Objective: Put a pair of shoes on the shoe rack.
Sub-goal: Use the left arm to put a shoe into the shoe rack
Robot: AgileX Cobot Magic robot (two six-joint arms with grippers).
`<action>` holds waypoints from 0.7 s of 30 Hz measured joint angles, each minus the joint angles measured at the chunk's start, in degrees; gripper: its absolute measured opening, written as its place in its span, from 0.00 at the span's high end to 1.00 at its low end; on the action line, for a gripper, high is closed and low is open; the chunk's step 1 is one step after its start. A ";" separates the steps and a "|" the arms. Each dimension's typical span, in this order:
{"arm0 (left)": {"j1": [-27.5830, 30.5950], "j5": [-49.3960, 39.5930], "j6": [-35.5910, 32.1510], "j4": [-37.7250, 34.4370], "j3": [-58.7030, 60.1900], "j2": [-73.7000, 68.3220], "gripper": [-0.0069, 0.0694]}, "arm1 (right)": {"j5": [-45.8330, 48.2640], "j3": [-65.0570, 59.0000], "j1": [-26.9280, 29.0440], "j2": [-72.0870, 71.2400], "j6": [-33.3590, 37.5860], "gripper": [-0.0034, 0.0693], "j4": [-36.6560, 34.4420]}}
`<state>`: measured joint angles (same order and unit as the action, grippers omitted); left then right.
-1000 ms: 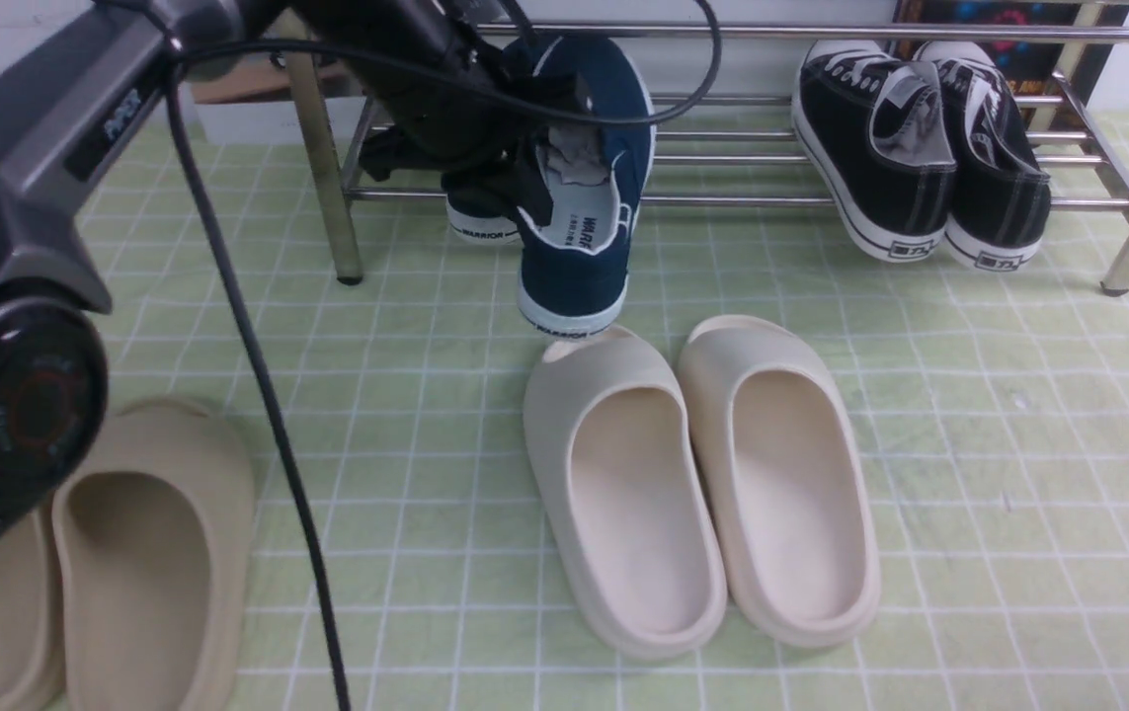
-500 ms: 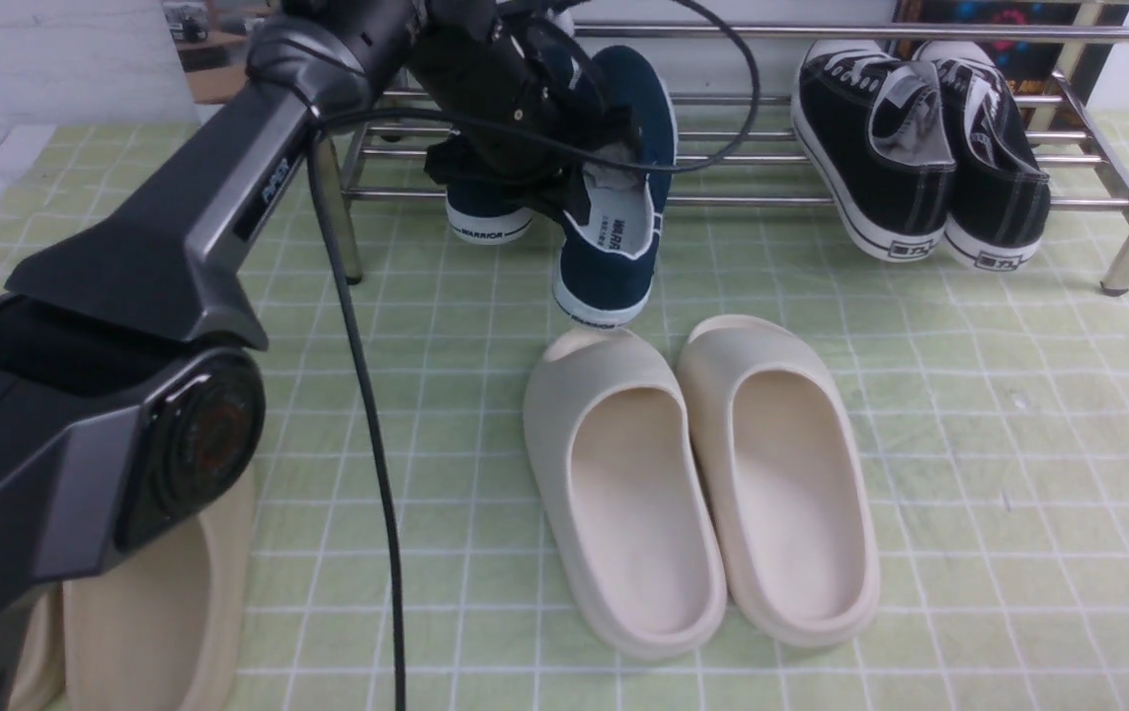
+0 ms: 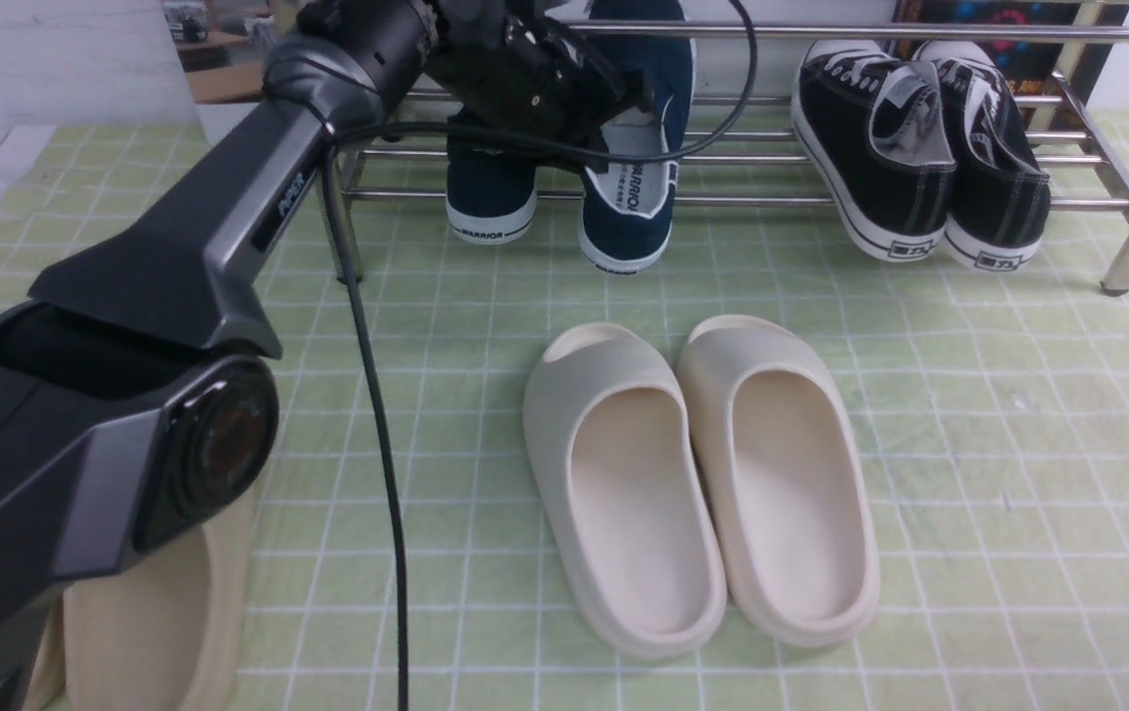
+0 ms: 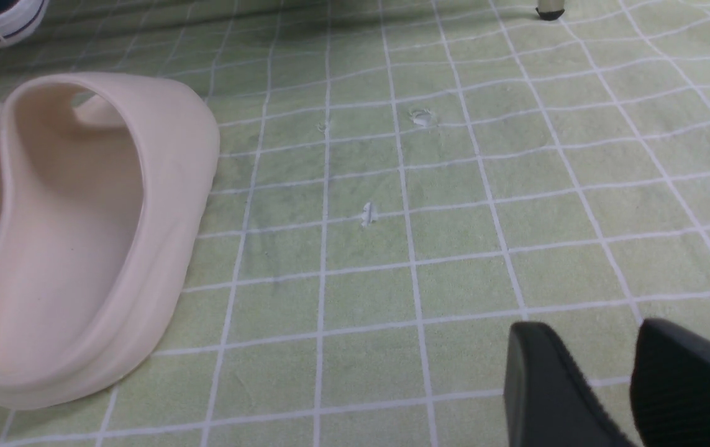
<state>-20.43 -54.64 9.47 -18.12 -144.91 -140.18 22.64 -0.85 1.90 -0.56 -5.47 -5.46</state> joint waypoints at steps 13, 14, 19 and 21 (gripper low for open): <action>0.13 0.77 -0.28 -2.48 -0.33 0.93 0.41 | 0.00 0.00 0.00 0.00 0.00 0.61 0.00; 0.13 -0.26 -0.54 -3.21 -0.33 1.47 0.41 | 0.00 0.00 0.00 0.00 0.00 0.61 0.00; -0.07 -9.08 -3.21 -6.26 -0.59 7.73 0.62 | 0.00 0.00 0.00 0.00 0.00 0.61 0.00; -0.63 -13.97 -4.06 -6.57 -0.92 9.45 0.77 | 0.00 0.00 0.00 0.00 0.00 0.61 0.00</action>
<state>-21.06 -68.61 5.41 -24.69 -145.83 -130.72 22.64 -0.85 1.90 -0.56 -5.47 -5.46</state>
